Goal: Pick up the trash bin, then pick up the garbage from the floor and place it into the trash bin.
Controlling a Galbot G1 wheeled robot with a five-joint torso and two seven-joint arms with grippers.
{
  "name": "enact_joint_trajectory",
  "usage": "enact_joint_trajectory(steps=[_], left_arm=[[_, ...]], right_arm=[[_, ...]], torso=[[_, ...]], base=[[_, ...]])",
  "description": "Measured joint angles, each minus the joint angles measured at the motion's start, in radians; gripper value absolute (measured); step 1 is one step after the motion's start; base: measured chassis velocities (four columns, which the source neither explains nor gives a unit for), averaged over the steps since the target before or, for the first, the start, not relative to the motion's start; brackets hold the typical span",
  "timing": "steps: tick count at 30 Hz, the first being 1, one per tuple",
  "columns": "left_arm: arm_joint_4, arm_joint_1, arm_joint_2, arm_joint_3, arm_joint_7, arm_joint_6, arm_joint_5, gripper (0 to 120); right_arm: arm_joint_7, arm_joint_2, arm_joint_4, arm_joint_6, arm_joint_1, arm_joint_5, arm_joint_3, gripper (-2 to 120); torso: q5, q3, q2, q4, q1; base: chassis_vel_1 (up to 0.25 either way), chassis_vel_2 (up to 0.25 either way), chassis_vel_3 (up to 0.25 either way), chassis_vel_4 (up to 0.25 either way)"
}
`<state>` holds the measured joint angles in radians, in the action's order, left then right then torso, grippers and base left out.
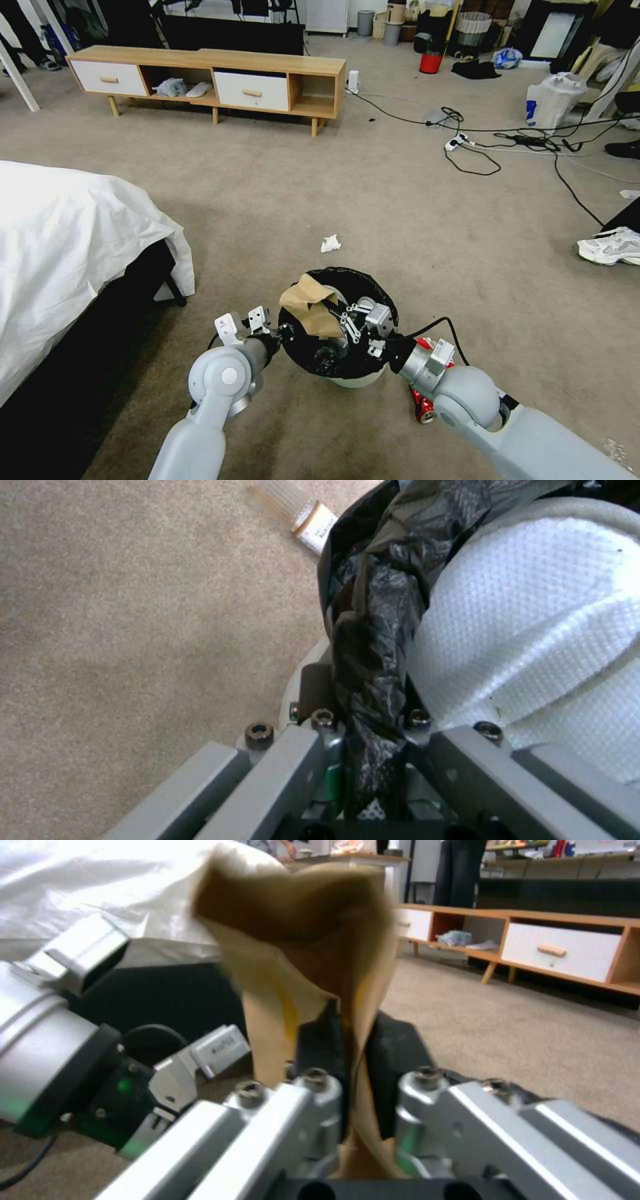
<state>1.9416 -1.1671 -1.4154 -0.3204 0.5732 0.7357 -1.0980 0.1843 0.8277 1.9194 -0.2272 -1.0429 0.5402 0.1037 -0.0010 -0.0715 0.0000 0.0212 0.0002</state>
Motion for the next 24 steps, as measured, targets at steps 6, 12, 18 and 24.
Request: enact_joint_trajectory(steps=[6,12,18,24], left_arm=[[0.007,0.005,-0.005,-0.003,0.012,0.000,-0.017,2],[0.011,0.006,-0.004,-0.007,0.015,0.000,-0.025,2],[0.014,0.006,-0.009,-0.011,0.018,0.000,-0.029,2],[0.014,0.007,-0.010,-0.015,0.018,0.000,-0.028,2]], right_arm=[[-0.006,0.007,-0.014,0.008,0.005,-0.001,0.005,38],[-0.005,0.011,-0.029,0.009,0.008,-0.001,0.009,58],[-0.005,0.013,-0.039,0.009,0.006,-0.003,0.009,82],[-0.005,0.010,-0.040,0.009,0.003,-0.004,0.007,85]], torso=[[0.0000,0.000,0.000,0.0000,0.000],[0.0000,0.000,0.000,0.0000,0.000],[0.0000,0.000,0.000,0.0000,0.000],[0.0000,0.000,0.000,0.0000,0.000]], base=[[0.000,0.000,0.000,0.000],[0.000,0.000,0.000,0.000],[0.000,0.000,0.000,0.000],[0.000,0.000,0.000,0.000]])
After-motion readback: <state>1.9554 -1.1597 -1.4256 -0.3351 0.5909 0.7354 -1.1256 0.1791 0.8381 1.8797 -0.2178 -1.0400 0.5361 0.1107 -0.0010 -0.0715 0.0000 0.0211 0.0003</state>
